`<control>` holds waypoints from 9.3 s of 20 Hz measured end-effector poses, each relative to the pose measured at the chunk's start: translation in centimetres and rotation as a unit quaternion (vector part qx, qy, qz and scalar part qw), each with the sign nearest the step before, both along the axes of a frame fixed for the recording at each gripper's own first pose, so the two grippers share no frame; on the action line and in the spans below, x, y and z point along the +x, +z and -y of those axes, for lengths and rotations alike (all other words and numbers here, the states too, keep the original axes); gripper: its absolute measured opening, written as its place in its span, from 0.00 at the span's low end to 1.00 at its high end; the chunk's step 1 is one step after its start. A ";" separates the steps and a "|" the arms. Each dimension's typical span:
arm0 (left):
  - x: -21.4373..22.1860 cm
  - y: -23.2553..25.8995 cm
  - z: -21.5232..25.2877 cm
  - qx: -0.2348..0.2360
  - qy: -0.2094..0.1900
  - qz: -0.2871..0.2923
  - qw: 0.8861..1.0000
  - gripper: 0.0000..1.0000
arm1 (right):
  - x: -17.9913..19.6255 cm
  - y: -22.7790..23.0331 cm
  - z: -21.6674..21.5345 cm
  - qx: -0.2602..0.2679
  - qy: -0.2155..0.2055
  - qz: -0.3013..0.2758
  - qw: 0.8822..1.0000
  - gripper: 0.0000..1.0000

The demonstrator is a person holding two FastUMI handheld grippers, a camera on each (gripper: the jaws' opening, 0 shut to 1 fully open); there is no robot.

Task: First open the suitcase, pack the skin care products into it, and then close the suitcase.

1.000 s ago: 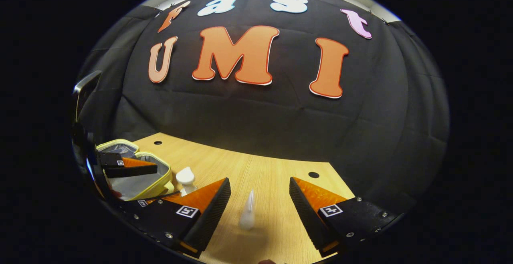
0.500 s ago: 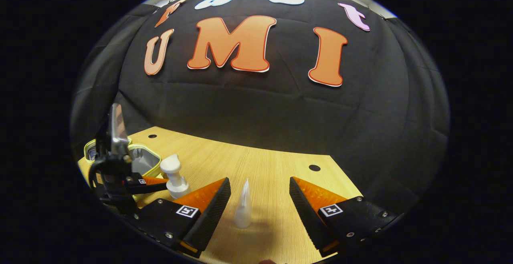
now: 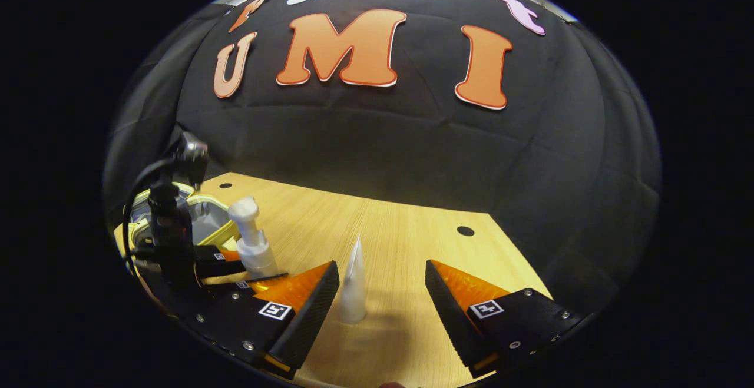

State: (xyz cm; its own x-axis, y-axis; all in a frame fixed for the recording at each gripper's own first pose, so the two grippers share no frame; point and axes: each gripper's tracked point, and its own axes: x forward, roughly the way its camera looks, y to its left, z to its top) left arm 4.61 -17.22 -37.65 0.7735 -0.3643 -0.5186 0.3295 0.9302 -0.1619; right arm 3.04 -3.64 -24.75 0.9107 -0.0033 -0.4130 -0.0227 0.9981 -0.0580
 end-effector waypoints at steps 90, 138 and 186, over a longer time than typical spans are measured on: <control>-6.1 3.0 -40.2 0.111 0.230 -0.199 0.946 0.72 | -1.0 -3.8 -36.0 0.223 0.145 -0.317 0.910 0.41; -6.5 -10.3 -62.0 -0.154 0.455 -0.272 0.834 0.48 | 1.6 7.9 -22.2 0.165 -0.031 -0.146 0.975 0.93; -1.8 25.5 -33.3 -0.061 0.186 -0.030 0.980 0.03 | 2.4 12.4 -12.3 0.162 0.018 -0.036 0.986 0.94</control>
State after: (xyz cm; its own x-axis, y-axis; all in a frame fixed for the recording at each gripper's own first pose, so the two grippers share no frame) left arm 2.78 16.05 -12.15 0.8338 -0.1248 -0.5378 -0.0430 0.9565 -0.2886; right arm 5.40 8.61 -12.36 0.8762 0.1716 -0.4504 -0.0517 0.9625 0.2662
